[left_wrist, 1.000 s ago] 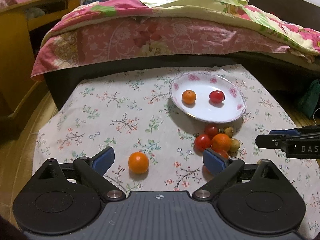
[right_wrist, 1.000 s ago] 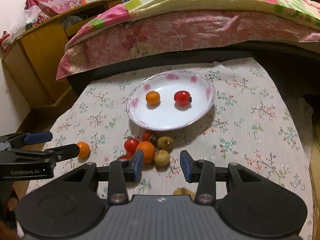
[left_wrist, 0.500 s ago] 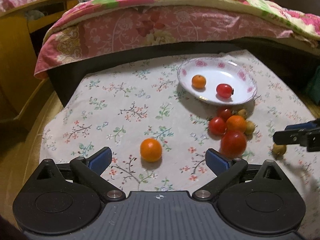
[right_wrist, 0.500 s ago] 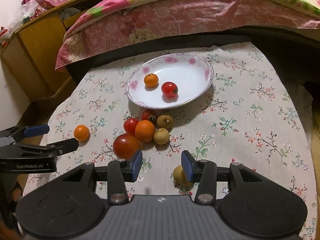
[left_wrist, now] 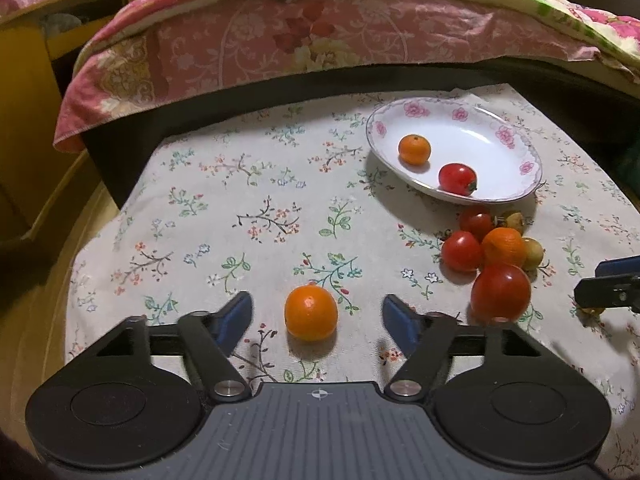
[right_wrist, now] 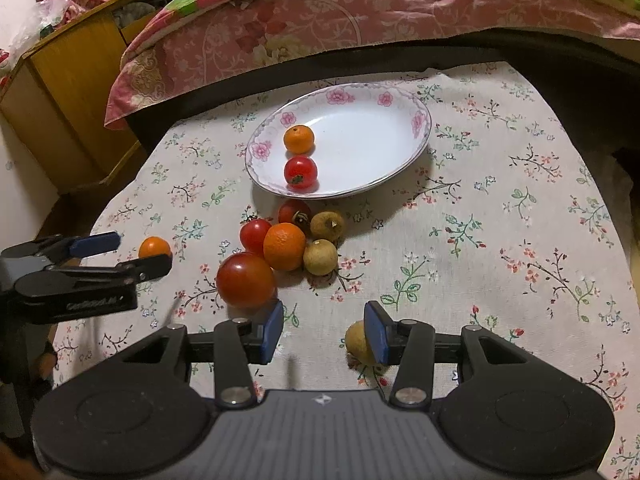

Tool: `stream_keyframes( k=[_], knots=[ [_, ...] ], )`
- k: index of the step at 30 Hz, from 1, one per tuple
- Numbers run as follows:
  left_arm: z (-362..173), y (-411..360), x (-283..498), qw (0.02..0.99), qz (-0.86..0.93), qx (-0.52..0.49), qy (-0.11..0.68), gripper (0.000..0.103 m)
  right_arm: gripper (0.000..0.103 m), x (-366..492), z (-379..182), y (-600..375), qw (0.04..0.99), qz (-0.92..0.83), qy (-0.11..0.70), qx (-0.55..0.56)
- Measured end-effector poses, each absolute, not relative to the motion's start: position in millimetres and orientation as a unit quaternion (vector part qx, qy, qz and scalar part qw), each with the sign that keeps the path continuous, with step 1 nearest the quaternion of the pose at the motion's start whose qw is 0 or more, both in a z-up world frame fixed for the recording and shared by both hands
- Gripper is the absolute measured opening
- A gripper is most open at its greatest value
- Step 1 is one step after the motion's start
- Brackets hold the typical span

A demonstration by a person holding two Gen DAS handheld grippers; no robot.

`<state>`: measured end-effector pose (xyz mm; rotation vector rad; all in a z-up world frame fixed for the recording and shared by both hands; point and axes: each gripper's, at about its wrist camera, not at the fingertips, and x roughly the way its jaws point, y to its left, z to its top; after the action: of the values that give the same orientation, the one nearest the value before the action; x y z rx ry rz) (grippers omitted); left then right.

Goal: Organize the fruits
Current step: 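Lower the left gripper onto a second orange tangerine and close it, then close the right gripper on a tan round fruit while the left gripper holds the tangerine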

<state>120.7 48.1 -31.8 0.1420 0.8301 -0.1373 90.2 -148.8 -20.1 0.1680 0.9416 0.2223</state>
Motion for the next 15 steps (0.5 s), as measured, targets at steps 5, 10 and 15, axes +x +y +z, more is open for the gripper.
stream_keyframes(
  k=[5, 10, 15],
  knots=[
    [-36.7, 47.3, 125.4, 0.907, -0.061, 0.070, 0.410, 0.067, 0.046, 91.6, -19.6, -149.6, 0.881, 0.108, 0.452, 0.086],
    [-42.2, 47.1, 129.8, 0.903, -0.061, 0.073, 0.419, 0.058, 0.046, 90.6, -16.2, -151.9, 0.885, 0.106, 0.444, 0.088],
    [-44.2, 47.0, 131.7, 0.901, -0.069, 0.066, 0.423, 0.047, 0.047, 90.6, -14.3, -154.4, 0.887, 0.101, 0.442, 0.086]
  ],
)
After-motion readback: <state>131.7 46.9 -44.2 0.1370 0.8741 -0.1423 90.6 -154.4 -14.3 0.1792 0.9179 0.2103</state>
